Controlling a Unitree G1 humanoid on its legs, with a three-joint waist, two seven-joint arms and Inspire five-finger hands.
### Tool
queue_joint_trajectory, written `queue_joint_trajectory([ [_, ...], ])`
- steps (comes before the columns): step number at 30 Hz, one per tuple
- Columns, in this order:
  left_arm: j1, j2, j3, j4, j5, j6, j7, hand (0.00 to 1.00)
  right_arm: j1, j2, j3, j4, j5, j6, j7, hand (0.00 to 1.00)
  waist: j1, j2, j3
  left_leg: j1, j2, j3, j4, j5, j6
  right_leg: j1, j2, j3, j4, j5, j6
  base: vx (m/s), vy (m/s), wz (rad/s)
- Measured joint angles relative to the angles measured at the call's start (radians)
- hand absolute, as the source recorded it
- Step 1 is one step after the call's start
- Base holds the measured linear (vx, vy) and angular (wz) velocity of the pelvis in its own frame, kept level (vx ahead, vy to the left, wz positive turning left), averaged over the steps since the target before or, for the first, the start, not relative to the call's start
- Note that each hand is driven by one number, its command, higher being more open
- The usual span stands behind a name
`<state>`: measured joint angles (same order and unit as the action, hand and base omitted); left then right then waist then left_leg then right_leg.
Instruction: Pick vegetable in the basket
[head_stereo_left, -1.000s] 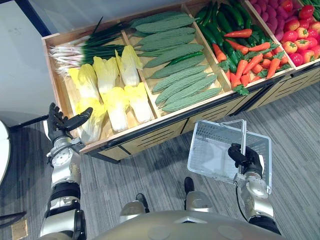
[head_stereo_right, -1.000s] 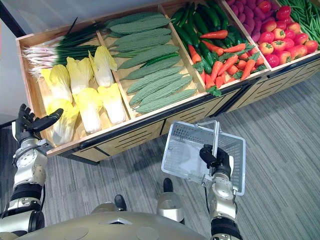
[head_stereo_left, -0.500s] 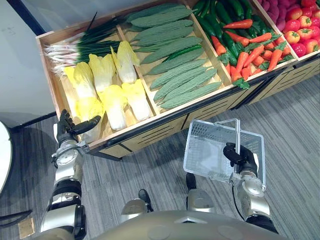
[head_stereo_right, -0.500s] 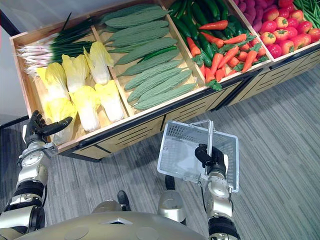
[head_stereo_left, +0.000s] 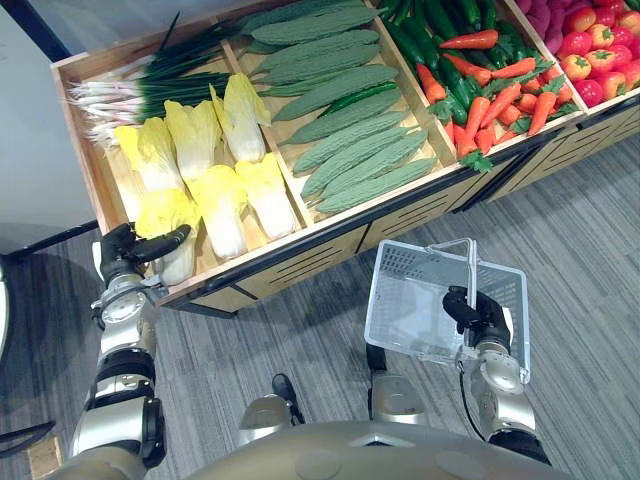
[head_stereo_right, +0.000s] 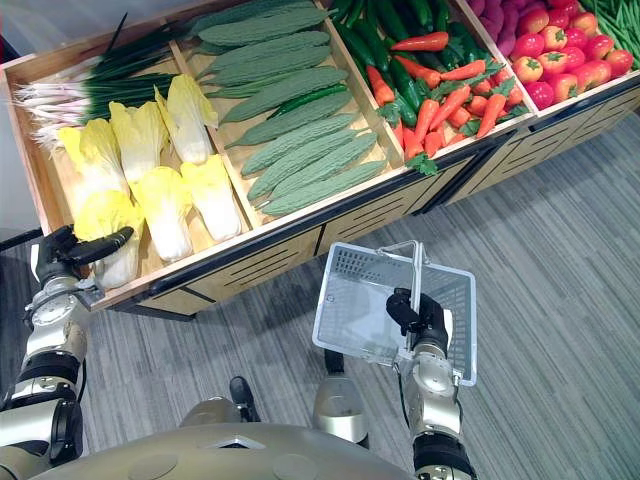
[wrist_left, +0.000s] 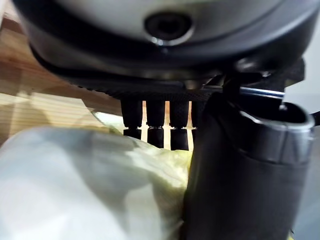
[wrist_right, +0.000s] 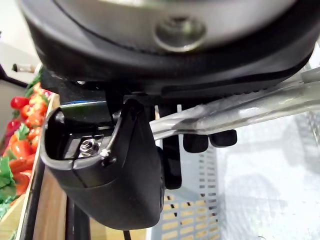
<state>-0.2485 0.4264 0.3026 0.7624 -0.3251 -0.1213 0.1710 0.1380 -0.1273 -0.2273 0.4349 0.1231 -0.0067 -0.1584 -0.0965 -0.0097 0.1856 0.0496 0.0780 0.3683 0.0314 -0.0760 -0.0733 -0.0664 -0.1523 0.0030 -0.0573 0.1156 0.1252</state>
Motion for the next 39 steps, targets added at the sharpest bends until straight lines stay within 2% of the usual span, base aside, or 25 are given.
queue_joint_trajectory([
  [5,0.022,-0.009,-0.004,-0.061,-0.077,0.019,0.006,0.00,0.002,0.018,-0.018,-0.001,0.000,0.000,-0.002,0.00,-0.008,-0.008,-0.001,0.012,0.000,-0.013,-0.001,-0.001,0.001,0.018,-0.003,-0.013,0.001,0.000,0.000,-0.03,-0.027,0.06],
  [9,0.037,-0.025,-0.003,-0.150,-0.120,0.019,0.025,0.00,0.007,0.018,-0.028,-0.002,0.000,0.001,-0.002,0.00,0.005,-0.023,-0.004,0.012,0.002,-0.012,0.001,-0.001,0.001,0.017,-0.001,-0.001,0.001,0.000,0.000,-0.06,-0.033,-0.02],
  [14,0.060,-0.025,0.009,-0.263,-0.152,0.018,0.041,0.00,0.011,0.018,-0.069,-0.011,0.002,0.001,-0.002,0.00,0.009,-0.023,-0.005,0.013,0.001,-0.013,0.002,-0.001,0.001,0.018,-0.001,0.001,0.004,0.000,0.000,-0.05,-0.032,0.00],
  [33,0.100,-0.027,0.062,-0.415,-0.197,-0.006,0.066,0.00,0.014,0.018,-0.123,-0.016,0.003,0.002,0.000,0.00,0.011,-0.036,-0.017,0.028,-0.001,-0.027,0.003,0.000,0.001,0.036,0.001,0.001,0.016,-0.008,-0.001,-0.03,-0.022,0.01],
  [39,0.101,-0.027,0.074,-0.466,-0.196,-0.008,0.068,0.00,0.012,0.018,-0.211,-0.128,0.003,0.024,-0.011,0.00,0.010,-0.040,-0.025,0.028,-0.003,-0.030,0.002,0.000,0.001,0.034,0.001,0.001,0.021,-0.010,-0.001,0.00,0.000,0.00],
])
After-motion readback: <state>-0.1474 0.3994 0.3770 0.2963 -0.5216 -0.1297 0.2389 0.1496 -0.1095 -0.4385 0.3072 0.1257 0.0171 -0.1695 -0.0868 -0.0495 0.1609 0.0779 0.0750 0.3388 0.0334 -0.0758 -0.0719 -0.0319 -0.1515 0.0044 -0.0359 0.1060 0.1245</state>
